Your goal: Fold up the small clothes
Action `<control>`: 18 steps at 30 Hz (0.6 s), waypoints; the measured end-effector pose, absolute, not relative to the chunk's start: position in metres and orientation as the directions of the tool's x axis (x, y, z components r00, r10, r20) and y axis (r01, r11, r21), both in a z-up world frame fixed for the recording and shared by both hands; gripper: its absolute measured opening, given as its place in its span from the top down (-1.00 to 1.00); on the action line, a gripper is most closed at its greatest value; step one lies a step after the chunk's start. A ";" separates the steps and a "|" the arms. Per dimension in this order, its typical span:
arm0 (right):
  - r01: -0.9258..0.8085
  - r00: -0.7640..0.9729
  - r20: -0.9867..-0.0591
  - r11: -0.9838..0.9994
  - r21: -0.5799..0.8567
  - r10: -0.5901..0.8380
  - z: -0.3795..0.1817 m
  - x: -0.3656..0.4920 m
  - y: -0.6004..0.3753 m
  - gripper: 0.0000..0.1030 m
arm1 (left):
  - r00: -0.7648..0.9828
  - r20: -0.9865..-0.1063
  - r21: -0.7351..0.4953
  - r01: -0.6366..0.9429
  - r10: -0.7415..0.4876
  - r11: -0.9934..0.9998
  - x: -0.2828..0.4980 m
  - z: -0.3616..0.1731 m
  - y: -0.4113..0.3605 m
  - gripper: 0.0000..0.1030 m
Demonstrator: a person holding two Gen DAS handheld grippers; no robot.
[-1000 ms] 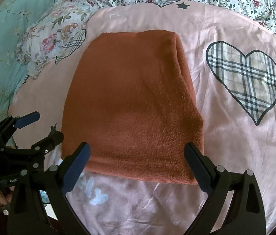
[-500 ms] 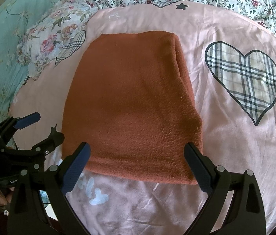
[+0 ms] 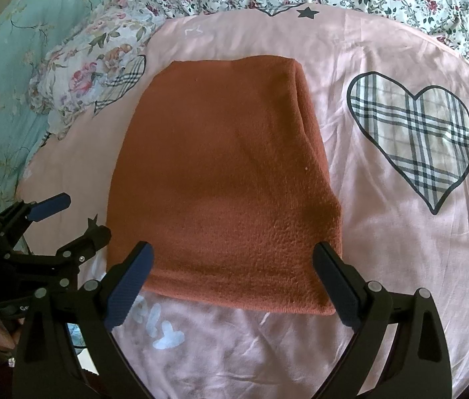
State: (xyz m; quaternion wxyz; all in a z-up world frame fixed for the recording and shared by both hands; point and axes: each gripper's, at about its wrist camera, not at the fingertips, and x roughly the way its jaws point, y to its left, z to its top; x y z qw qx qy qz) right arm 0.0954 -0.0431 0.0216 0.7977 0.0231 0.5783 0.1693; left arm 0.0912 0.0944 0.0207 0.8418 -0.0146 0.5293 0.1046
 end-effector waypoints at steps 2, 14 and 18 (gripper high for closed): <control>-0.242 0.279 -0.914 0.942 0.232 0.296 0.023 0.095 -0.042 -0.87 | 0.419 -0.894 0.087 -0.191 0.161 0.978 0.091 0.021 0.094 -0.70; -0.242 0.294 -0.906 0.941 0.237 0.304 0.027 0.105 -0.045 -0.87 | 0.425 -0.890 0.087 -0.200 0.167 0.976 0.097 0.022 0.093 -0.70; -0.239 0.297 -0.903 0.940 0.244 0.310 0.026 0.107 -0.045 -0.87 | 0.427 -0.890 0.075 -0.208 0.160 0.975 0.100 0.021 0.095 -0.70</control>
